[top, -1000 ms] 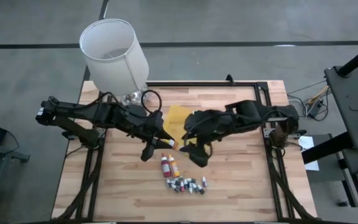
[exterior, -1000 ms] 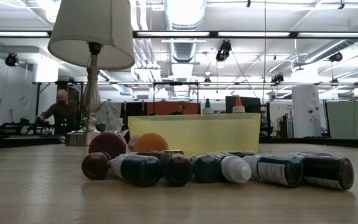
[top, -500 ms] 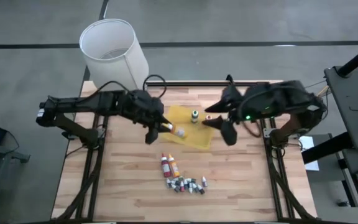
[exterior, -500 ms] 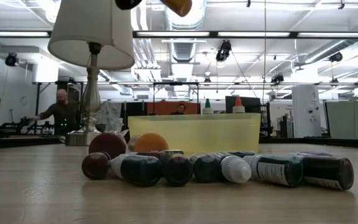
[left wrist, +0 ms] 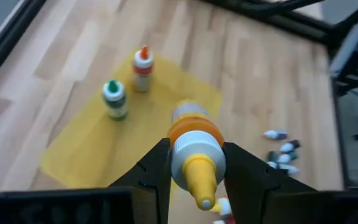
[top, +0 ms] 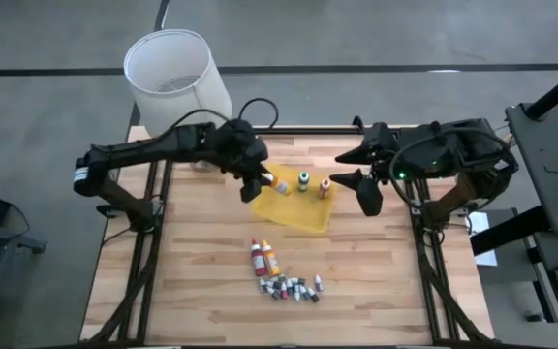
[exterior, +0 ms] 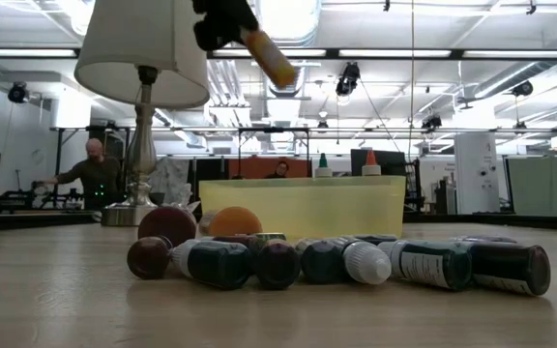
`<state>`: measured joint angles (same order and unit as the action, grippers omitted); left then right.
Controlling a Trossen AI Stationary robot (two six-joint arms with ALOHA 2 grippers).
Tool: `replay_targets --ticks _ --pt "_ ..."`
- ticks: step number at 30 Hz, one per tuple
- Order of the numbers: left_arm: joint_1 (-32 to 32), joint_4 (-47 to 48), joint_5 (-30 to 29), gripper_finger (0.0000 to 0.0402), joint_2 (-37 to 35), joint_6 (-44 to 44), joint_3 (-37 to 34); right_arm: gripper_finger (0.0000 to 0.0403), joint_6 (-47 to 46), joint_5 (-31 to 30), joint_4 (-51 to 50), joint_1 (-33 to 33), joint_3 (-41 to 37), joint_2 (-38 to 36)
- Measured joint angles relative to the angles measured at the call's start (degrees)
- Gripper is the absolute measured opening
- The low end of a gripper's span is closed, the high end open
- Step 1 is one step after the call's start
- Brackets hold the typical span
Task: Pick & Place food coloring
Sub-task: Put the large yellow food coloring bottle into the yellow bin
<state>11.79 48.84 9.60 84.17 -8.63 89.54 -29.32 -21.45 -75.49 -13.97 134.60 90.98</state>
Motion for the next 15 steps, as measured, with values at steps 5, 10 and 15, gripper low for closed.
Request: replay_targets --ticks 5,10,15 --pt "2.8 5.1 0.0 0.0094 6.0 2.4 6.4 0.0224 0.0 0.0 -2.1 0.0 0.0 0.1" --pt "4.2 7.9 0.0 0.0094 12.5 6.0 13.1 0.0224 0.0 0.0 -3.5 0.0 0.0 0.2" --pt "4.3 11.7 -0.6 0.0094 18.7 11.1 18.1 0.0224 0.0 0.0 -4.2 0.0 0.0 0.2"
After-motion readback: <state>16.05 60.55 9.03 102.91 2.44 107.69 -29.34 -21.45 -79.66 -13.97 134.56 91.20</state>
